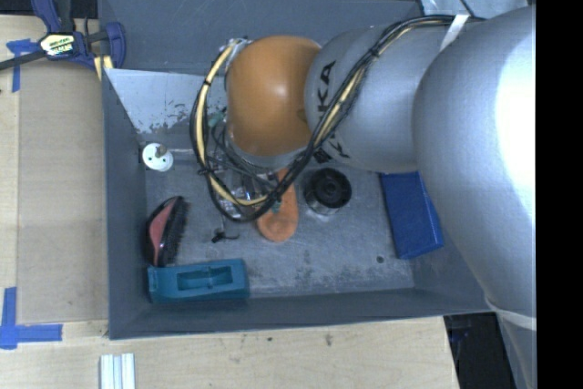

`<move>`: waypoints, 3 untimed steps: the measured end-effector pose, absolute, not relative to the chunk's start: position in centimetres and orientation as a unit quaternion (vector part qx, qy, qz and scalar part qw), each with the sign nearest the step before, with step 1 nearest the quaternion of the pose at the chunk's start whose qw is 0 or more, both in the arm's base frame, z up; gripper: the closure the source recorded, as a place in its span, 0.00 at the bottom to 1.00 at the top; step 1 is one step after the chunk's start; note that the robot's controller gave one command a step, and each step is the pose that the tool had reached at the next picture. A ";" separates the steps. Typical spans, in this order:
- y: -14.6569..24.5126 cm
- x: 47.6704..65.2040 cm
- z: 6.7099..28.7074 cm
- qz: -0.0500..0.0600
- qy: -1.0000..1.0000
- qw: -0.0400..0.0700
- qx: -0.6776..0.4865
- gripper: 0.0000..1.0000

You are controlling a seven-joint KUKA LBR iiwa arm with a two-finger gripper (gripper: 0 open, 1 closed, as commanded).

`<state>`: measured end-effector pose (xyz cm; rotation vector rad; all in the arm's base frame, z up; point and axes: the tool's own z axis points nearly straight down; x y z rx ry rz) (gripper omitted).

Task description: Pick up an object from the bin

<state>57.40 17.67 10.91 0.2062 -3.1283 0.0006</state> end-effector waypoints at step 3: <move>12.2 57.7 14.6 0.000 -0.990 -0.005 0.138 0.00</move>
Offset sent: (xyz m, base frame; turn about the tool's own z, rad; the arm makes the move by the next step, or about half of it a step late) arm -0.0187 -0.0479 0.0718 -0.0427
